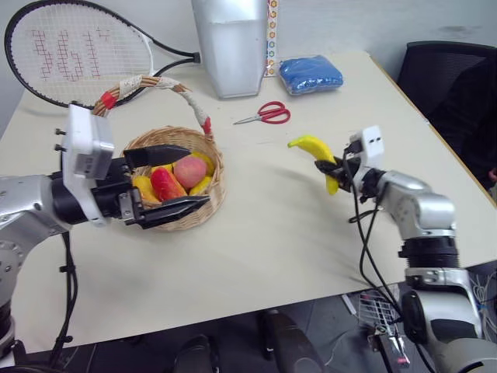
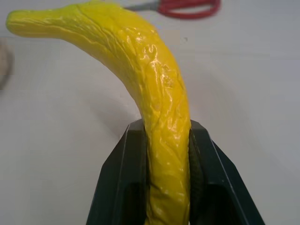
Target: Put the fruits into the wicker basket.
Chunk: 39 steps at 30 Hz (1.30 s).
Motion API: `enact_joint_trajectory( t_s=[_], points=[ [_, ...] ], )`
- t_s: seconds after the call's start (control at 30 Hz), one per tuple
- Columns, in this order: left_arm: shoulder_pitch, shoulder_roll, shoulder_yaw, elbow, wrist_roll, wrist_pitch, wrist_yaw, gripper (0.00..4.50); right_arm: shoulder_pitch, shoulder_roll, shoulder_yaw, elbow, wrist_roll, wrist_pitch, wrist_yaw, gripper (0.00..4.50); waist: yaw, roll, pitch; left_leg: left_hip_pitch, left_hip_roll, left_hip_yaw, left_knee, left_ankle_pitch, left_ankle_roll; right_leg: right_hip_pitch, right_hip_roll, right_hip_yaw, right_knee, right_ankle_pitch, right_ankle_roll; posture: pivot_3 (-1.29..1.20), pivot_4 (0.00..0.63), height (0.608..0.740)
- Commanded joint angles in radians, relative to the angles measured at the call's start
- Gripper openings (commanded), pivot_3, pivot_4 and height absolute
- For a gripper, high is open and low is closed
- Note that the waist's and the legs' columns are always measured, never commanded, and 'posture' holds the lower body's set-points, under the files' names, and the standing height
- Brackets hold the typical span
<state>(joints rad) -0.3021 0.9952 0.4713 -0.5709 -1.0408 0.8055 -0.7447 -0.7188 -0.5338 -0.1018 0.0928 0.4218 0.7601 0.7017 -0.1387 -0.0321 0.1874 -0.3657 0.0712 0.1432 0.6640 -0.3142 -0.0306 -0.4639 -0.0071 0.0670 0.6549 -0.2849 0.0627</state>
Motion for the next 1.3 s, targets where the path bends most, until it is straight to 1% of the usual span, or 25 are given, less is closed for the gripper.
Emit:
enact_joint_trajectory(
  t_s=[0.03, 0.07, 0.1, 0.17, 0.2, 0.27, 0.3, 0.37, 0.4, 0.53, 0.6, 0.67, 0.7, 0.8, 0.83, 0.9, 0.93, 1.0, 1.1, 1.2, 1.3],
  points=[
    [0.049, 0.038, 0.134, -0.003, -0.03, 0.021, -0.018, 4.5, -0.017, -0.009, 0.074, -0.221, 0.097, 0.105, 0.079, 0.6, -0.002, 0.0, 0.0, 0.002, 0.0, 0.0, 0.0, 0.0, -0.001, 0.0, 0.0, 0.0, 0.001, -0.001, -0.001, 0.0, 0.15, 0.74],
    [0.072, 0.045, 0.17, 0.001, -0.047, 0.037, -0.025, 4.5, -0.032, 0.004, 0.103, -0.253, 0.105, 0.125, 0.082, 0.6, -0.003, -0.001, 0.0, 0.003, 0.001, 0.0, 0.0, 0.0, -0.002, 0.001, 0.001, 0.0, 0.001, -0.001, -0.002, 0.0, 0.15, 0.74],
    [0.116, 0.057, 0.218, 0.0, -0.053, 0.057, -0.054, 4.5, -0.073, 0.041, 0.172, -0.278, 0.086, 0.14, 0.068, 0.6, -0.006, -0.001, 0.0, 0.004, 0.002, 0.0, -0.001, -0.001, -0.003, 0.001, 0.002, 0.0, 0.002, -0.001, -0.002, 0.0, 0.15, 0.74],
    [0.174, 0.073, 0.272, -0.002, -0.056, 0.073, -0.09, 4.5, -0.131, 0.099, 0.258, -0.29, 0.051, 0.157, 0.034, 0.6, -0.01, -0.001, 0.0, 0.005, 0.002, 0.002, -0.001, -0.001, -0.003, 0.001, 0.002, 0.001, 0.003, -0.002, -0.003, 0.0, 0.15, 0.74],
    [0.189, 0.079, 0.29, -0.003, -0.067, 0.079, -0.101, 4.5, -0.181, 0.159, 0.289, -0.266, 0.039, 0.165, 0.003, 0.6, -0.01, -0.001, 0.0, 0.006, 0.002, 0.002, -0.002, -0.001, -0.004, 0.001, 0.003, 0.002, 0.003, -0.002, -0.004, 0.0, 0.15, 0.74],
    [0.201, 0.085, 0.305, -0.002, -0.083, 0.085, -0.109, 4.5, -0.247, 0.239, 0.316, -0.22, 0.023, 0.167, -0.03, 0.6, -0.008, -0.001, 0.0, 0.005, 0.002, 0.001, -0.002, -0.001, -0.004, 0.0, 0.002, 0.001, 0.004, -0.003, -0.005, 0.0, 0.15, 0.74],
    [0.213, 0.085, 0.311, -0.004, -0.083, 0.087, -0.117, 4.5, -0.301, 0.286, 0.345, -0.169, -0.003, 0.132, -0.033, 0.6, -0.006, -0.001, 0.0, 0.004, 0.002, 0.001, -0.002, -0.001, -0.004, -0.001, 0.002, 0.0, 0.004, -0.003, -0.005, 0.0, 0.15, 0.74],
    [0.228, 0.084, 0.315, -0.006, -0.078, 0.086, -0.126, 4.5, -0.372, 0.341, 0.38, -0.088, -0.044, 0.075, -0.033, 0.6, -0.001, -0.001, -0.001, 0.003, 0.002, 0.001, -0.001, -0.001, -0.003, -0.001, 0.001, -0.002, 0.003, -0.003, -0.006, 0.0, 0.15, 0.74],
    [0.24, 0.077, 0.323, -0.006, -0.068, 0.082, -0.124, 4.5, -0.426, 0.386, 0.391, -0.01, -0.07, 0.036, -0.045, 0.6, -0.001, -0.001, -0.001, 0.001, 0.001, 0.001, -0.001, -0.001, -0.003, -0.001, -0.001, -0.004, 0.002, -0.003, -0.006, 0.0, 0.15, 0.74],
    [0.278, 0.06, 0.359, -0.013, -0.057, 0.074, -0.119, 4.5, -0.557, 0.52, 0.402, 0.25, -0.14, -0.092, -0.064, 0.6, -0.006, -0.002, -0.001, -0.003, 0.001, 0.001, 0.001, -0.002, -0.002, -0.002, -0.002, -0.007, 0.0, -0.003, -0.006, 0.0, 0.15, 0.74],
    [0.293, 0.052, 0.372, -0.022, -0.054, 0.067, -0.113, 4.5, -0.605, 0.579, 0.396, 0.373, -0.165, -0.152, -0.065, 1.31, -0.008, -0.002, -0.001, -0.003, 0.002, 0.001, 0.0, -0.002, -0.002, -0.002, -0.002, -0.008, 0.0, -0.003, -0.006, 0.0, 0.15, 0.74],
    [0.303, 0.043, 0.377, -0.033, -0.055, 0.062, -0.108, 4.5, -0.635, 0.62, 0.388, 0.463, -0.19, -0.213, -0.062, 1.87, -0.009, -0.002, -0.001, -0.003, 0.002, 0.001, 0.0, -0.002, -0.002, -0.002, -0.001, -0.008, 0.0, -0.003, -0.006, 0.0, 0.15, 0.74],
    [0.306, 0.039, 0.376, -0.039, -0.056, 0.059, -0.104, 4.5, -0.645, 0.631, 0.384, 0.491, -0.203, -0.241, -0.064, 2.28, -0.01, -0.002, -0.001, -0.004, 0.002, 0.001, 0.0, -0.002, -0.002, -0.002, -0.002, -0.008, 0.0, -0.004, -0.006, 0.0, 0.15, 0.74],
    [0.311, 0.036, 0.371, -0.048, -0.05, 0.044, -0.098, 4.5, -0.651, 0.621, 0.373, 0.504, -0.234, -0.282, -0.063, 3.25, -0.01, -0.003, -0.001, -0.004, 0.003, 0.0, 0.0, -0.003, -0.002, -0.002, -0.002, -0.008, -0.001, -0.003, -0.006, 0.0, 0.15, 0.74],
    [0.312, 0.037, 0.37, -0.05, -0.049, 0.041, -0.097, 4.5, -0.649, 0.613, 0.366, 0.495, -0.237, -0.283, -0.059, 3.64, -0.009, -0.003, -0.001, -0.004, 0.003, -0.001, 0.0, -0.003, -0.002, -0.002, -0.003, -0.009, -0.001, -0.003, -0.006, 0.0, 0.15, 0.74],
    [0.304, 0.039, 0.369, -0.04, -0.052, 0.034, -0.091, 4.5, -0.624, 0.565, 0.328, 0.402, -0.204, -0.22, -0.032, 4.29, -0.009, -0.003, -0.001, -0.004, 0.003, -0.004, 0.0, -0.003, -0.002, -0.002, -0.003, -0.009, -0.001, -0.003, -0.006, 0.0, 0.15, 0.74],
    [0.3, 0.038, 0.368, -0.035, -0.055, 0.031, -0.088, 4.5, -0.603, 0.533, 0.306, 0.332, -0.174, -0.165, -0.012, 4.29, -0.006, -0.003, -0.001, -0.004, 0.003, -0.006, 0.0, -0.003, -0.002, -0.002, -0.003, -0.009, -0.001, -0.003, -0.006, 0.0, 0.15, 0.74],
    [0.292, 0.035, 0.359, -0.023, -0.054, 0.023, -0.083, 4.5, -0.536, 0.452, 0.242, 0.15, -0.072, 0.007, 0.032, 4.29, 0.002, -0.003, -0.001, -0.005, 0.004, -0.008, 0.0, -0.003, -0.002, -0.002, -0.003, -0.01, -0.001, -0.003, -0.006, 0.0, 0.15, 0.74],
    [0.293, 0.032, 0.348, -0.016, -0.045, 0.011, -0.082, 4.5, -0.433, 0.346, 0.171, -0.055, 0.048, 0.186, 0.064, 4.29, 0.009, -0.003, -0.002, -0.006, 0.005, -0.011, 0.0, -0.003, -0.002, 0.0, -0.003, -0.011, -0.002, -0.004, -0.006, 0.0, 0.15, 0.74],
    [0.292, 0.036, 0.34, -0.002, -0.035, 0.0, -0.087, 4.5, -0.334, 0.245, 0.151, -0.146, 0.055, 0.231, 0.058, 4.29, 0.006, -0.003, -0.001, -0.005, 0.005, -0.01, 0.0, -0.003, -0.002, 0.0, -0.003, -0.011, -0.002, -0.004, -0.006, 0.0, 0.15, 0.74],
    [0.278, 0.046, 0.326, 0.017, -0.024, -0.012, -0.097, 4.5, -0.297, 0.229, 0.141, -0.128, 0.015, 0.179, -0.003, 4.29, -0.007, -0.002, -0.001, -0.003, 0.002, -0.007, 0.0, -0.003, -0.002, 0.0, -0.002, -0.009, 0.0, -0.003, -0.006, 0.0, 0.15, 0.74]
  ],
)
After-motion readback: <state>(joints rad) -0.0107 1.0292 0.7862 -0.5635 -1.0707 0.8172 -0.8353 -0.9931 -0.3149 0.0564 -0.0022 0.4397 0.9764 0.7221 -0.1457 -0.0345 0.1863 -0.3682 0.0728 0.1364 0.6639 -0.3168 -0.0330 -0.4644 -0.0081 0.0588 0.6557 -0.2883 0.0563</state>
